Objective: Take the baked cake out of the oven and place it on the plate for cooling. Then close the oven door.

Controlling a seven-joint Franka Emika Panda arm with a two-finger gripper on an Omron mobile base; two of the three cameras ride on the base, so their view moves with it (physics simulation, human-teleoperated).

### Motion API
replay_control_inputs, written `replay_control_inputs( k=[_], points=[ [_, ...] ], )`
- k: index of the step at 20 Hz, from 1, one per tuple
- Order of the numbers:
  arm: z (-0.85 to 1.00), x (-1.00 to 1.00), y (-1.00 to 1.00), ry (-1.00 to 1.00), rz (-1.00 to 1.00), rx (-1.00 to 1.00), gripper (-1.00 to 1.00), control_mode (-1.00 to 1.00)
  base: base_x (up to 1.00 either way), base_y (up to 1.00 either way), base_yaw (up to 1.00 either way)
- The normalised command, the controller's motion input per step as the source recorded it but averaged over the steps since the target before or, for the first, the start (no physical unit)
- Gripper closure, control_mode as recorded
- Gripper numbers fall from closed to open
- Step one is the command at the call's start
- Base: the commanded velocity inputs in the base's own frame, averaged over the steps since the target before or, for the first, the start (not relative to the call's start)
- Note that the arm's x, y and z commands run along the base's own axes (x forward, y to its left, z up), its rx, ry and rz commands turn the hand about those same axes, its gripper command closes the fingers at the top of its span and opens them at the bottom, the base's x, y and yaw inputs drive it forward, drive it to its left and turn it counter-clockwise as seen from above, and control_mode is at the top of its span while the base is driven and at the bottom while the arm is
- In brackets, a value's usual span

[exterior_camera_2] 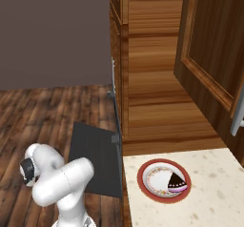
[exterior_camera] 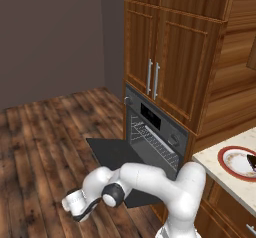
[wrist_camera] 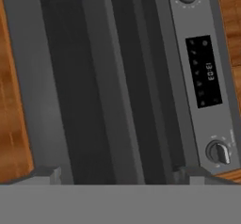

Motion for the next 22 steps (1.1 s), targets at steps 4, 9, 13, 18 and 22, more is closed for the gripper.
replay_control_inputs(
  k=[4, 9, 13, 18, 22],
  points=[
    [-0.51, 0.22, -0.07, 0.00, -0.10, -0.22, -1.00, -1.00, 0.00, 0.00, 0.00],
    [-0.50, 0.20, -0.02, 0.00, -0.10, -0.21, -1.00, -1.00, 0.00, 0.00, 0.00],
    [-0.50, 0.20, 0.00, 0.00, -0.09, -0.19, -1.00, -1.00, 0.00, 0.00, 0.00],
    [-0.34, 0.19, -0.03, 0.00, -0.08, -0.16, -1.00, -1.00, 0.00, 0.00, 0.00],
    [-0.03, 0.23, -0.21, -0.05, -0.12, -0.14, -1.00, -1.00, 0.00, 0.00, 0.00]
  ],
)
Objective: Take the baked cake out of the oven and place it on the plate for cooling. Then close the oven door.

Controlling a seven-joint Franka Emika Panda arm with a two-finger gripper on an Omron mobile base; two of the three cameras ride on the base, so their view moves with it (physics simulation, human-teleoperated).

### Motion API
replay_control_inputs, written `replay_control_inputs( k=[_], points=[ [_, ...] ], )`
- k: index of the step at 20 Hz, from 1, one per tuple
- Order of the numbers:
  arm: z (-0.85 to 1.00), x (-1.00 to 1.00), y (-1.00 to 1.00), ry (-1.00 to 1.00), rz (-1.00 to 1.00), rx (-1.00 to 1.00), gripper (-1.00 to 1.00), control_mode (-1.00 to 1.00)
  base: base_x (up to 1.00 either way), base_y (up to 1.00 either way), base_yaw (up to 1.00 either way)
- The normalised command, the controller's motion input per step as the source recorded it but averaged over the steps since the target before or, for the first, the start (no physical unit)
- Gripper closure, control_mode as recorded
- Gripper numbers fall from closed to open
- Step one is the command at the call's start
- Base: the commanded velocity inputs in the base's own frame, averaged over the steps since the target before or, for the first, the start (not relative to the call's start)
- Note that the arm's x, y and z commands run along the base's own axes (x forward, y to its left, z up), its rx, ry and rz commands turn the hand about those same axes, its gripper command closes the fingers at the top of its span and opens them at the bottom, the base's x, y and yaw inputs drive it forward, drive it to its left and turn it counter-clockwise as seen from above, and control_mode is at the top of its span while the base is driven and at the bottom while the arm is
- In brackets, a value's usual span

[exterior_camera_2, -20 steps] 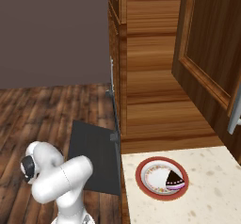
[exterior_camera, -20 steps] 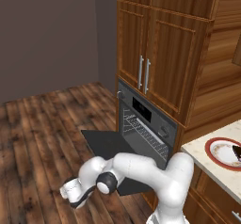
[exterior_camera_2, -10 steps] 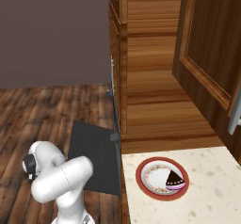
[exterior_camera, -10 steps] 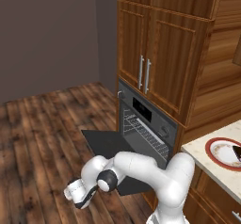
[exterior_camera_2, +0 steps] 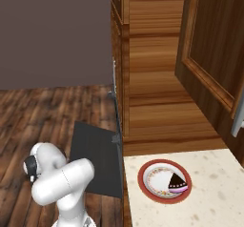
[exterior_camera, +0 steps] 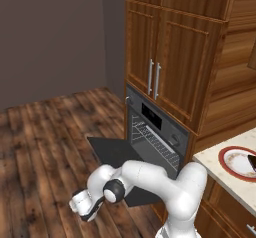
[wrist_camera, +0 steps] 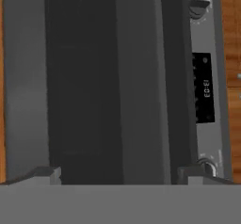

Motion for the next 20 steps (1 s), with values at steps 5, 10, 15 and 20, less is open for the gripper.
replay_control_inputs(
  k=[5, 10, 15, 20],
  points=[
    [0.13, 0.36, -0.33, -0.07, -0.18, -0.11, -1.00, -1.00, 0.00, 0.00, 0.00],
    [0.34, 0.38, -0.43, -0.07, -0.21, -0.09, -1.00, -1.00, 0.00, 0.00, 0.00],
    [0.30, 0.41, -0.60, -0.03, -0.22, -0.10, -1.00, -1.00, 0.00, 0.00, 0.00],
    [0.36, 0.44, -0.81, 0.00, -0.17, -0.09, -1.00, -1.00, 0.00, 0.00, 0.00]
  ],
)
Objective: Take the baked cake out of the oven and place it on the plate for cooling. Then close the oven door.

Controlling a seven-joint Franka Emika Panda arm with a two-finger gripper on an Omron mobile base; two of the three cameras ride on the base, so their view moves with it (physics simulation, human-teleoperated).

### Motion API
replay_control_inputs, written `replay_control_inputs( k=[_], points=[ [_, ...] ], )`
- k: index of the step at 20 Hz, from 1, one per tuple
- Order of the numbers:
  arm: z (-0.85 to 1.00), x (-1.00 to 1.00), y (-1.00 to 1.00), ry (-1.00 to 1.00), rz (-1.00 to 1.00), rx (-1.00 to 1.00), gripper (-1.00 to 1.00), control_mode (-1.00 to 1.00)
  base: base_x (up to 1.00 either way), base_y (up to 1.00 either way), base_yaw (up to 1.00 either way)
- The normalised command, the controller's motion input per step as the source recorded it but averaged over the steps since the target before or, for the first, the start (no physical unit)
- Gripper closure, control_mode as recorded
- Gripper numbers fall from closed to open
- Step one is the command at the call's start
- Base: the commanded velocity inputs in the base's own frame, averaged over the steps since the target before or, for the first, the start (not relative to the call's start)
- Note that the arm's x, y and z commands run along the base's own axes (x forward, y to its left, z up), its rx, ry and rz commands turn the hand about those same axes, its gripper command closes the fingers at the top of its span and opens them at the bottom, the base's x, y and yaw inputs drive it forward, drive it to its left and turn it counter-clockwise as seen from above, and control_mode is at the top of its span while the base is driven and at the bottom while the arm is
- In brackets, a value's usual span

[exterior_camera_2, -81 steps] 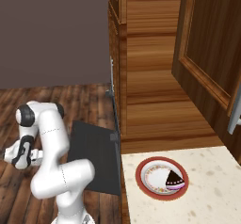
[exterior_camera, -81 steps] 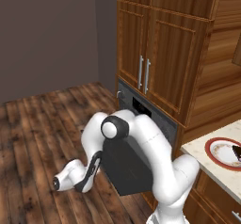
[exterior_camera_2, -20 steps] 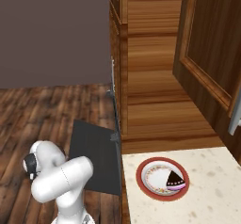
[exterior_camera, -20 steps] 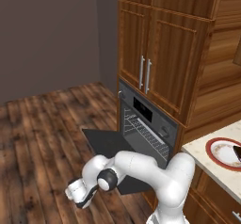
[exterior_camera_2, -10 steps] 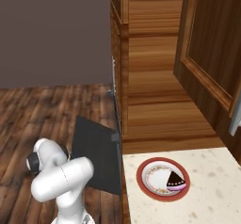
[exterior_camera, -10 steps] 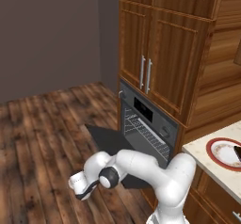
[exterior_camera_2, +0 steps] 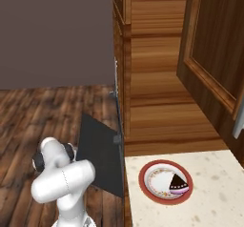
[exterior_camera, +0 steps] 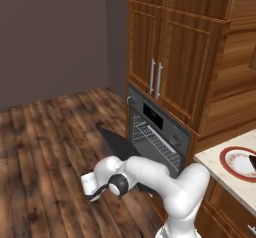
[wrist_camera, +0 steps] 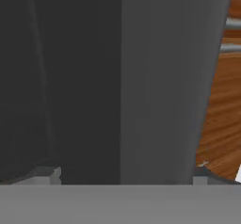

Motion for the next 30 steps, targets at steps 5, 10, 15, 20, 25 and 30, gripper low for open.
replay_control_inputs(
  k=[5, 10, 15, 20, 25, 30],
  points=[
    [0.46, 0.35, -0.98, 0.00, -0.10, -0.07, -1.00, -1.00, 0.00, 0.00, 0.00],
    [0.49, 0.32, -1.00, 0.00, -0.01, -0.03, -1.00, -1.00, 0.00, 0.00, 0.00],
    [0.51, 0.29, -1.00, 0.00, 0.01, 0.00, -1.00, -1.00, 0.00, 0.00, 0.00],
    [0.52, 0.07, -1.00, 0.00, 0.12, 0.05, -1.00, -1.00, 0.00, 0.00, 0.00],
    [0.37, 0.06, -1.00, 0.00, 0.21, 0.06, -1.00, -1.00, 0.00, 0.00, 0.00],
    [0.10, 0.20, -1.00, 0.00, 0.26, 0.01, -1.00, -1.00, 0.00, 0.00, 0.00]
  ],
)
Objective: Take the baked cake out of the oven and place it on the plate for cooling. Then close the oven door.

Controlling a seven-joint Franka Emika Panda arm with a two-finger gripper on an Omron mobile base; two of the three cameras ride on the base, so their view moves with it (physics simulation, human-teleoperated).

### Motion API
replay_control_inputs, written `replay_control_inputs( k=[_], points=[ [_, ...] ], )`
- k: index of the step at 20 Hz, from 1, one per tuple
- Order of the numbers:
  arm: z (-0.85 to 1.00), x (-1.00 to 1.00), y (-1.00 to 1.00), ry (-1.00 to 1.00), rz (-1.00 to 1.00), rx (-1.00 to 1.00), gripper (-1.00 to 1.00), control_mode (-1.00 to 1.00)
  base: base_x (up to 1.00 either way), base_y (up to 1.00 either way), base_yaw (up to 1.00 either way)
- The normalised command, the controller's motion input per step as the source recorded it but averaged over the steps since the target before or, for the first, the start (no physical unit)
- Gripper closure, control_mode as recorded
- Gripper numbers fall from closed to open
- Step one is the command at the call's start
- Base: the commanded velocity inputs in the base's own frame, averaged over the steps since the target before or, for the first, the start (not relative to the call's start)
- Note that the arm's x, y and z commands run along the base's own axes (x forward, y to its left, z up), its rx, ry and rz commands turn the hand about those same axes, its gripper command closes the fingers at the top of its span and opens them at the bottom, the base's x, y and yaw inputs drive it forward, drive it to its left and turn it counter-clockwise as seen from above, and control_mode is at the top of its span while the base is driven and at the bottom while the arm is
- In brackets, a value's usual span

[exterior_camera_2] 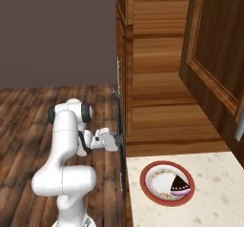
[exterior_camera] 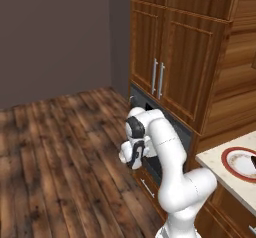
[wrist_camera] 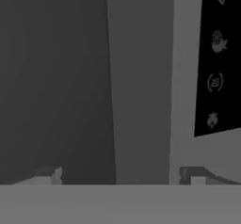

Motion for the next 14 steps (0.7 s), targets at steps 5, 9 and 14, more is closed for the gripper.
replay_control_inputs(
  k=[5, 9, 14],
  points=[
    [0.02, 0.26, -0.99, 0.00, 0.27, 0.00, -1.00, -1.00, 0.00, 0.00, 0.00],
    [0.08, 0.35, -0.85, 0.00, 0.25, 0.02, -1.00, -1.00, 0.00, 0.00, 0.00],
    [0.13, 0.31, -0.69, 0.03, 0.21, 0.05, -1.00, -1.00, 0.00, 0.00, 0.00]
  ],
)
